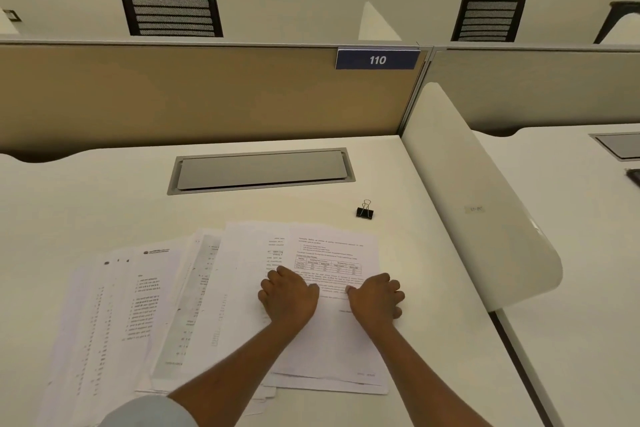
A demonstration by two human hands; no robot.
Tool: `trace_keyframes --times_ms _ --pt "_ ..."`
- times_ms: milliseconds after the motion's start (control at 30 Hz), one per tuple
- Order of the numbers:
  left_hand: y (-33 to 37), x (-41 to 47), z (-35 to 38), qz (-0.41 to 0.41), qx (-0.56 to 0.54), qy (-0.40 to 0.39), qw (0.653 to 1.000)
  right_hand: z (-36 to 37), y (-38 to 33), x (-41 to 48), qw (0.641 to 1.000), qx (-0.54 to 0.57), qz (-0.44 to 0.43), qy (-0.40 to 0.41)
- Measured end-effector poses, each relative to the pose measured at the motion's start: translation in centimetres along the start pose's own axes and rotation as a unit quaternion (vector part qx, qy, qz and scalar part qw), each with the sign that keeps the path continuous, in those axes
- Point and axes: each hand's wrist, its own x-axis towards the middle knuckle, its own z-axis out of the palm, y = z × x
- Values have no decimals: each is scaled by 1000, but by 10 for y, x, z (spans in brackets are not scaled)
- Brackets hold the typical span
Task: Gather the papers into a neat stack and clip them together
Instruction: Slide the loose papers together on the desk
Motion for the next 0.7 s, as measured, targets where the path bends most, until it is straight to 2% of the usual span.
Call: trace_keyframes --times_ms 133,267,400,567,700 --pt "0 9 -1 -43 -70 -45 996 2 1 -5 999 -36 -16 3" --pt "-3 14 -6 -82 -119 -69 987 0 3 -1 999 30 20 -17" --pt "-7 13 -11 -115 -144 -68 981 -4 1 2 993 100 58 0" --pt "-7 16 -13 -93 -208 -73 971 -9 0 2 989 144 34 4" --pt "-10 17 -12 -84 -339 -116 930 -11 3 1 977 214 1 -16"
